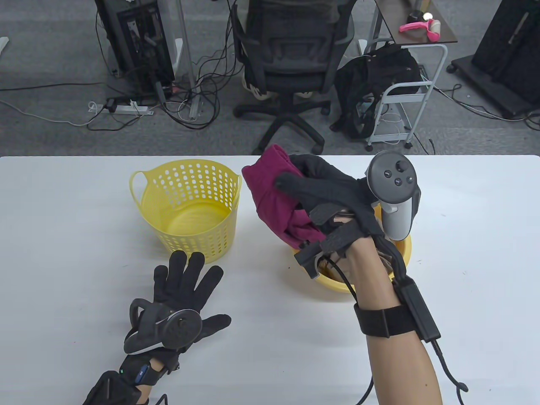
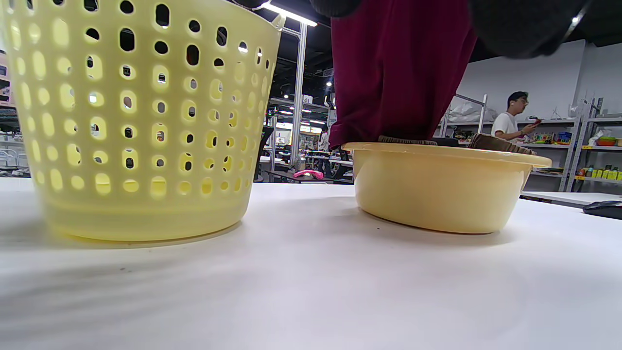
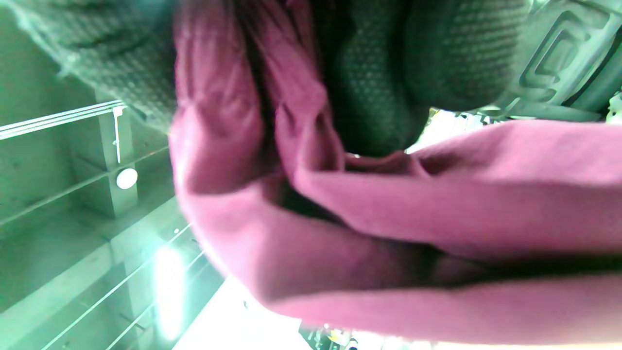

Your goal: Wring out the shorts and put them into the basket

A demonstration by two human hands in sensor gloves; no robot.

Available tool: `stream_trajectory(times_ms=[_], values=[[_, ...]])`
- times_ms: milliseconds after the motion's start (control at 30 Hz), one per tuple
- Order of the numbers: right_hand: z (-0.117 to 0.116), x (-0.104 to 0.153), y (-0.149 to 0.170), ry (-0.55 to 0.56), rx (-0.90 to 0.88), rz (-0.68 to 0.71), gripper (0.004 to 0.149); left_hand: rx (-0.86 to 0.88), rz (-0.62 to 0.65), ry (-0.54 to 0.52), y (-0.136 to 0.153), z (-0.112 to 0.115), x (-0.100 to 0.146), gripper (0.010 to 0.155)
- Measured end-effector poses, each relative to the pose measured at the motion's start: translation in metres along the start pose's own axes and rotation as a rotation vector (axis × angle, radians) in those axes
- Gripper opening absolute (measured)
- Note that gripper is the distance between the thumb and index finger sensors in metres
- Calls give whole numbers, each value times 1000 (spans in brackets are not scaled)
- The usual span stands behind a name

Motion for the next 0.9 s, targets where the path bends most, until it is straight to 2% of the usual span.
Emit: stream_trajectory(times_ms=[900], values=[[-18,-9,-31,-40,-240,70,67,2,-6,-13,2,-1,1,95]])
Point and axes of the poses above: the tracker on the back of each hand, its own y axis roughly to the little-finger side, its own x axis roughly from the fingertips to the wrist, z = x × y, the point moved 4 cm from there along -x, roughly from the wrist to the fingertips, and after that the axes turned 4 degrees about z, right-handed, at the moved point
